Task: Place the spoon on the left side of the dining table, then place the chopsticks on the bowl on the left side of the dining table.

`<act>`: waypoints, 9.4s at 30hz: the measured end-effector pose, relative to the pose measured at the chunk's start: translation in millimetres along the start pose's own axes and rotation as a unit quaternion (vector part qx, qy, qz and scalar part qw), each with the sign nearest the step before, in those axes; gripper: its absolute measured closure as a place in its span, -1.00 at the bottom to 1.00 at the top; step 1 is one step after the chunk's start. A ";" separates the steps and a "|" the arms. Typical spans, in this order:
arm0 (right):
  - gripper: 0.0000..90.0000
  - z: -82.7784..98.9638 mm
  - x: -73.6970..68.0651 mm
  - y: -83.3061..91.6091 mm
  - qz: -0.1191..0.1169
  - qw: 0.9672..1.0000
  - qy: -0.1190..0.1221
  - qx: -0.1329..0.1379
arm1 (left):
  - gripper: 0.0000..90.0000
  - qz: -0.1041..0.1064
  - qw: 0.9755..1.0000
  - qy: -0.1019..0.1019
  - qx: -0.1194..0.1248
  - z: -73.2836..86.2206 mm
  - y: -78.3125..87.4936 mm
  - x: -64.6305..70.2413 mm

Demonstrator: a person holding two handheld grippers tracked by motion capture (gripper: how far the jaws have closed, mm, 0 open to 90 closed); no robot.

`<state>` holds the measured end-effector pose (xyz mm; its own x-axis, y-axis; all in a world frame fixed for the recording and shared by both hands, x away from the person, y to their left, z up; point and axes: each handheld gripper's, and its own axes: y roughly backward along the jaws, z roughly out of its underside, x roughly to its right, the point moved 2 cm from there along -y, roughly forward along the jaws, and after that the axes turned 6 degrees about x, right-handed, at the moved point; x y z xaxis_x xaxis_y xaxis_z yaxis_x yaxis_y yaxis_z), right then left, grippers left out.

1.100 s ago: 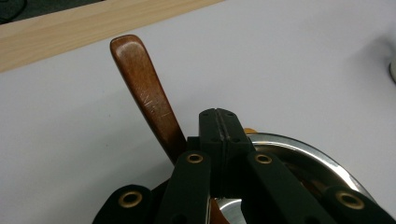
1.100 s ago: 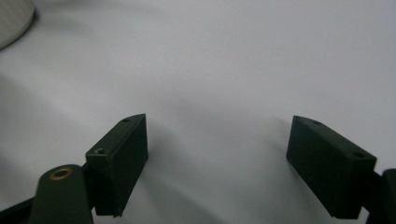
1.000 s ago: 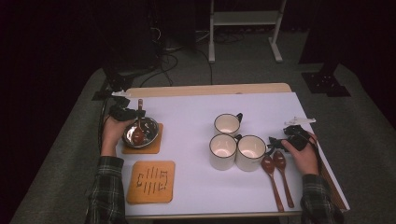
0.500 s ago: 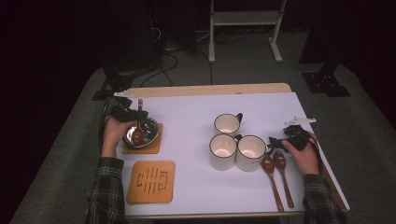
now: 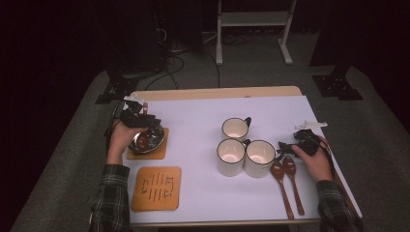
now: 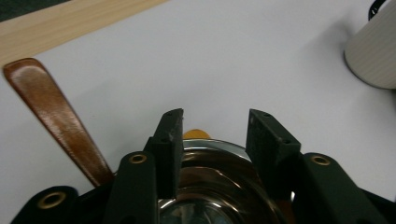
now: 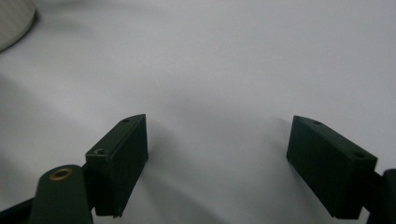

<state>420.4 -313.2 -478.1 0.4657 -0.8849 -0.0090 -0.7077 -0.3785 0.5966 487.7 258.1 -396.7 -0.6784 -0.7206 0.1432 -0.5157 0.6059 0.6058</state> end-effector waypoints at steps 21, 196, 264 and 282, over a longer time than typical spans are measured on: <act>-0.58 -0.1 0.3 0.0 -0.001 1.000 -0.002 0.000 | -0.33 0.023 0.999 -0.023 -0.012 -4.6 -7.0 35.9; -0.45 -1.3 4.8 51.2 0.012 0.999 -0.034 -0.004 | -0.97 0.060 0.984 -0.159 -0.054 100.5 -40.0 188.2; -0.46 28.6 16.8 60.4 0.020 0.998 -0.049 -0.037 | -0.97 0.060 0.984 -0.158 -0.054 100.6 -40.0 188.3; -0.13 23.9 19.1 52.0 0.036 0.997 -0.054 -0.041 | -0.97 0.060 0.984 -0.158 -0.054 100.5 -40.0 188.3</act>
<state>379.8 -356.2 -466.4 0.3517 -0.9349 -0.0478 -0.6896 -0.2933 0.6622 328.0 132.0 -472.7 -0.8685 -0.4953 -0.0217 -0.3751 0.6279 0.6820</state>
